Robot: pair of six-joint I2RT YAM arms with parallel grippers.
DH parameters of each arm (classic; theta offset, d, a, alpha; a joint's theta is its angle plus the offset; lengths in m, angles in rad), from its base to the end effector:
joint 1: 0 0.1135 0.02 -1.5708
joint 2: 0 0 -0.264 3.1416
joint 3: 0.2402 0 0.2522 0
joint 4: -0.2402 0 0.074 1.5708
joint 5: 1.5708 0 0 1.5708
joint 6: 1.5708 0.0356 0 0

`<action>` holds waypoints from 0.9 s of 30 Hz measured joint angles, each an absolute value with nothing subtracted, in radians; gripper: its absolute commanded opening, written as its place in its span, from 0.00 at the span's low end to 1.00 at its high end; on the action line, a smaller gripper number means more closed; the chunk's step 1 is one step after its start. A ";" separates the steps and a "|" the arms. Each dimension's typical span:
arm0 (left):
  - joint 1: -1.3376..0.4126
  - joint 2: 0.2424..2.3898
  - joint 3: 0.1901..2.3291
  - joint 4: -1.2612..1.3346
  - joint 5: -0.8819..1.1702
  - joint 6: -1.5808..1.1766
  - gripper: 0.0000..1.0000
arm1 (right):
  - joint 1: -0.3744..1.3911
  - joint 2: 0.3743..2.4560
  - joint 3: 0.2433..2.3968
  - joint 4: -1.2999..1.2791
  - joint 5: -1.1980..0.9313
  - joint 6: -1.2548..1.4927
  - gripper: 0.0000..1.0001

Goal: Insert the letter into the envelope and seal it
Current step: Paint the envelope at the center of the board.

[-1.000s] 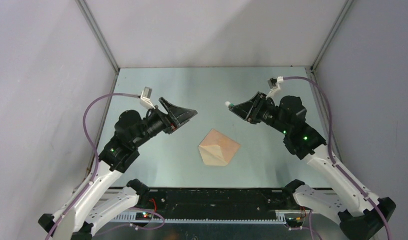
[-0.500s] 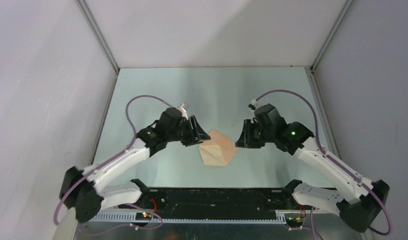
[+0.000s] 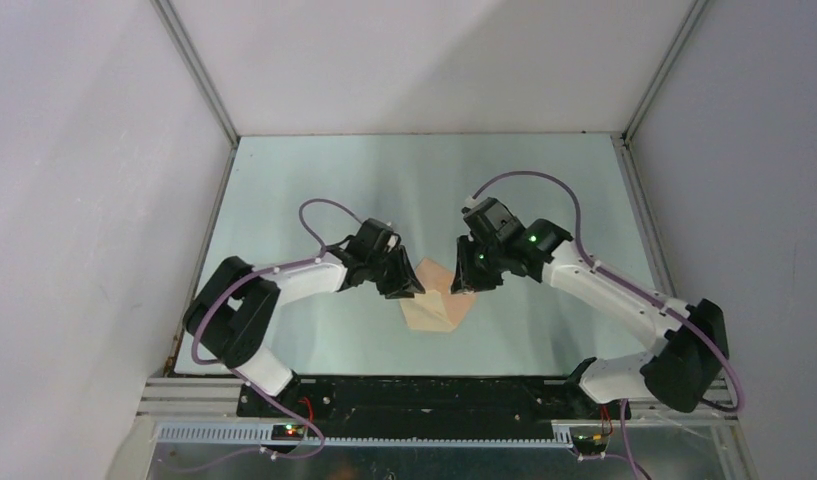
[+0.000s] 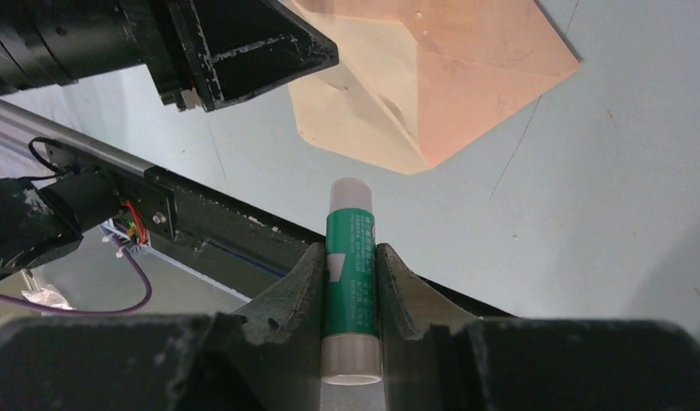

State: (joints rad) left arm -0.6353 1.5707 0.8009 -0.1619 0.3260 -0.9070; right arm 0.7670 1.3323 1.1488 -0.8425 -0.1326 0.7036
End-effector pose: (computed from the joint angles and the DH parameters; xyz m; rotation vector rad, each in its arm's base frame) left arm 0.2362 -0.1883 0.1636 -0.2238 2.7404 -0.9569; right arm 0.1883 0.1880 0.2909 -0.1382 2.7483 0.6510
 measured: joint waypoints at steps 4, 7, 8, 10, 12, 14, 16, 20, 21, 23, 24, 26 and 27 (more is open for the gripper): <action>-0.634 1.610 0.787 -0.128 0.326 -0.907 0.36 | 0.767 1.412 1.190 -0.841 -0.131 0.704 0.00; -0.634 1.614 0.756 -0.116 0.325 -0.906 0.36 | 0.767 1.464 1.209 -0.840 -0.135 0.703 0.00; -0.634 1.614 0.743 -0.113 0.324 -0.907 0.36 | 0.767 1.485 1.219 -0.839 -0.135 0.703 0.00; -0.633 1.610 0.720 -0.098 0.336 -0.908 0.36 | 0.767 1.535 1.241 -0.836 -0.137 0.703 0.00; -0.632 1.600 0.709 -0.087 0.342 -0.908 0.37 | 0.767 1.580 1.258 -0.834 -0.139 0.703 0.00; -0.632 1.574 0.695 -0.096 0.344 -0.908 0.39 | 0.767 1.619 1.273 -0.836 -0.139 0.703 0.00; -0.632 1.520 0.687 -0.130 0.343 -0.907 0.41 | 0.767 1.655 1.291 -0.838 -0.138 0.704 0.00; -0.625 1.403 0.707 -0.169 0.329 -0.897 0.41 | 0.767 1.709 1.329 -0.846 -0.132 0.704 0.00; -0.620 1.392 0.720 -0.169 0.325 -0.896 0.41 | 0.766 1.723 1.342 -0.852 -0.130 0.704 0.00; -0.605 1.401 0.746 -0.158 0.323 -0.896 0.39 | 0.765 1.748 1.367 -0.862 -0.122 0.704 0.00; -0.596 1.420 0.757 -0.145 0.322 -0.897 0.38 | 0.764 1.762 1.381 -0.867 -0.115 0.704 0.00; -0.583 1.485 0.777 -0.120 0.322 -0.898 0.38 | 0.762 1.785 1.402 -0.873 -0.107 0.704 0.00; -0.579 1.518 0.783 -0.109 0.322 -0.899 0.38 | 0.761 1.795 1.409 -0.877 -0.104 0.704 0.00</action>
